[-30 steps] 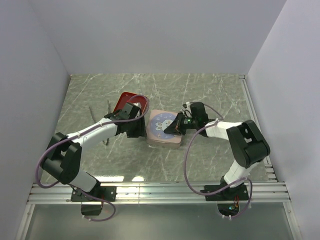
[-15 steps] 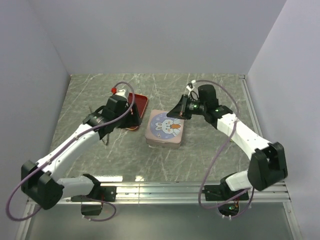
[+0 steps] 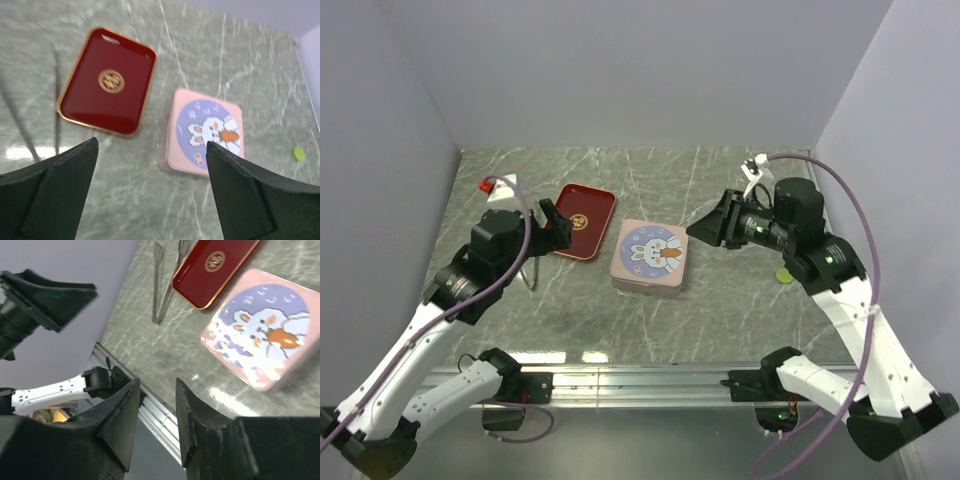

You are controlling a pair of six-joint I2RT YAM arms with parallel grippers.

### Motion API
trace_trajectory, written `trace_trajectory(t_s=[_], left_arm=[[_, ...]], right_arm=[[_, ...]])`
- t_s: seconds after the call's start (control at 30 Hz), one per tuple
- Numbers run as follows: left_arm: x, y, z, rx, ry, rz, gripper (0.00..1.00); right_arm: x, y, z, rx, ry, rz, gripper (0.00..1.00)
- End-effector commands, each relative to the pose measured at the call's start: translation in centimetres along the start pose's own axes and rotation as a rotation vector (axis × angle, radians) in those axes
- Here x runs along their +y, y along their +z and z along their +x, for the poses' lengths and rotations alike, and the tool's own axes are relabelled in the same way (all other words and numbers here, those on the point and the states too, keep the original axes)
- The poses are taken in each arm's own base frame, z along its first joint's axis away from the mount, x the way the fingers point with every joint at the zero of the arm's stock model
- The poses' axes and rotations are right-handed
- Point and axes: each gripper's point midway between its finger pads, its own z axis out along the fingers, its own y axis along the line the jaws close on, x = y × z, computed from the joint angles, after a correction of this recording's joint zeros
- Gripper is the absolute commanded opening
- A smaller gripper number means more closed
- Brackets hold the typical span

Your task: Pack the cookies

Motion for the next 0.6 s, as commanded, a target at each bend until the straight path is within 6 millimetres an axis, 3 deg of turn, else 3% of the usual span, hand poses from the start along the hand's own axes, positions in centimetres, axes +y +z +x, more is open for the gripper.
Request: trace_trajectory(t_s=[0.0, 0.27, 0.33, 0.4, 0.43, 0.47, 0.5, 0.53, 0.57], left_arm=[[1.6, -1.4, -3.3, -0.174, -0.01, -0.057, 0.96], [4.0, -1.5, -4.1, -0.274, -0.056, -0.17, 0.99], [4.7, -1.2, -4.1, -0.288, -0.056, -0.206, 0.99], [5.4, -0.4, -2.7, -0.274, -0.009, -0.222, 0.99], [5.0, -0.1, -3.1, -0.302, 0.005, -0.193, 0.98], [5.2, -0.1, -2.9, -0.319, 0.013, -0.192, 0.98], [6.1, -0.1, -1.9, -0.332, 0.022, -0.199, 0.98], [5.8, -0.3, -2.9, -0.407, -0.006, -0.172, 0.97], [6.2, -1.4, -3.4, -0.464, 0.008, -0.158, 0.97]], right_arm=[[-0.3, -2.6, -0.1, -0.043, -0.046, 0.079, 0.43], [-1.1, -7.7, -2.2, -0.319, -0.103, 0.187, 0.62], [-1.3, -8.8, -2.4, -0.392, -0.115, 0.19, 0.7], [-1.5, -8.6, -2.5, -0.446, -0.145, 0.16, 0.84], [-1.0, -9.4, -2.5, -0.49, -0.166, 0.132, 0.93], [-1.2, -9.7, -3.2, -0.546, -0.177, 0.134, 0.94], [-2.7, -9.0, -2.4, -0.543, -0.162, 0.164, 0.94], [-3.2, -9.5, -2.2, -0.578, -0.146, 0.176, 0.95], [-5.1, -9.1, -1.8, -0.597, -0.078, 0.23, 0.95]])
